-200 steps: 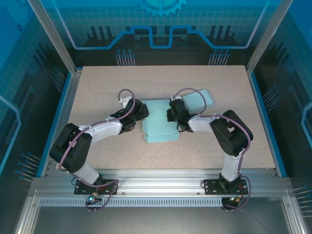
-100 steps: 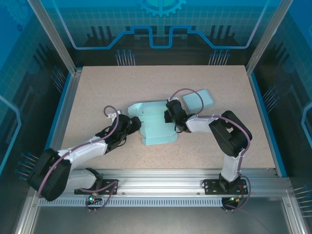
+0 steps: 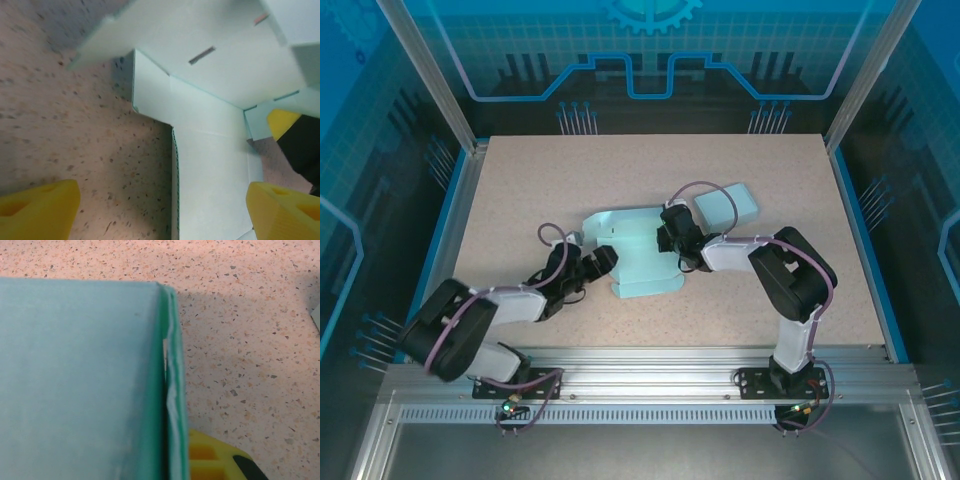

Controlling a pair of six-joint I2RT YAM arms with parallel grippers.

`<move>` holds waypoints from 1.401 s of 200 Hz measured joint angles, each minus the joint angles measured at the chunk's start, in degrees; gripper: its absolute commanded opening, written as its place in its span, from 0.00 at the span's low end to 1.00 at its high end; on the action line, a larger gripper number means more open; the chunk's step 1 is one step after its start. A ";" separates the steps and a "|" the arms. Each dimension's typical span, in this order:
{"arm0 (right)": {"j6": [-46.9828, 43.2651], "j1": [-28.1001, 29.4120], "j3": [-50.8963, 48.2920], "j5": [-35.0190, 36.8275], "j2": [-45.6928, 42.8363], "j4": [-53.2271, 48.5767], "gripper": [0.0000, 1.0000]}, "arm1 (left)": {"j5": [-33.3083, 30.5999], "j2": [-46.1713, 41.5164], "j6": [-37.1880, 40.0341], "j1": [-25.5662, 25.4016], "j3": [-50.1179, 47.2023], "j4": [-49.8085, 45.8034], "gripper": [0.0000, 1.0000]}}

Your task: Fold the paper box

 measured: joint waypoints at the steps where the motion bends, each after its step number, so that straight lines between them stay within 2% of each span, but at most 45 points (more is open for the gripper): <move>1: 0.00 0.00 0.00 0.00 0.00 0.00 0.04 | 0.02 0.13 0.00 0.00 0.04 0.17 0.87; 38: 0.44 0.00 0.00 -0.24 0.00 0.04 0.04 | 1.75 7.80 -0.20 0.09 4.15 7.87 0.90; 63: 0.48 0.00 0.00 -0.39 0.02 0.07 0.04 | 1.81 10.29 0.22 0.24 6.21 9.11 0.90; 110: 0.66 0.00 0.00 -0.44 0.04 0.11 0.04 | 1.95 10.16 4.11 0.26 9.20 7.30 0.88; 169: 0.66 0.02 0.68 -0.85 0.72 0.48 0.04 | 2.23 8.63 10.78 0.24 11.52 3.93 0.81; 243: 0.59 0.04 1.81 -0.68 1.75 0.68 0.04 | 5.16 14.69 12.20 -0.02 14.25 7.45 0.78; 280: 0.61 0.04 1.92 0.07 1.88 0.63 0.04 | 5.16 13.86 12.13 -0.09 13.35 8.98 0.81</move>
